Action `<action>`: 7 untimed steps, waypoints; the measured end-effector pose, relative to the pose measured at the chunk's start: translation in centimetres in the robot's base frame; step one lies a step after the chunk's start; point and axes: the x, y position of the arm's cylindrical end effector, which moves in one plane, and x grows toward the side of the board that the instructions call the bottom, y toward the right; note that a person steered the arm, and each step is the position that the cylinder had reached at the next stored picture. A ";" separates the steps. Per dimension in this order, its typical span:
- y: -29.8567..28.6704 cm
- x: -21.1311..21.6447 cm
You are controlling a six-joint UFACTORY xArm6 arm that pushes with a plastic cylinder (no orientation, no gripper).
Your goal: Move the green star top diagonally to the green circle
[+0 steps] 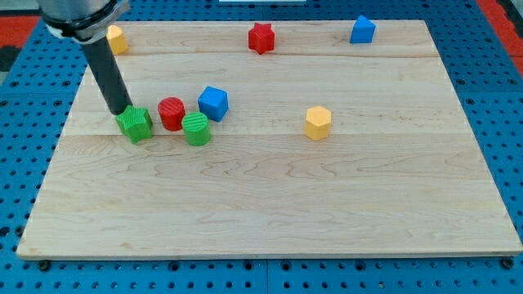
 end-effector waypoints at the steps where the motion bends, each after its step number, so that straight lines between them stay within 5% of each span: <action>1: -3.3 0.0; 2: -4.5 3.6; 4: 3.5 2.4; 5: -1.1 0.5; 6: 0.3 -4.2; 7: 0.3 -4.2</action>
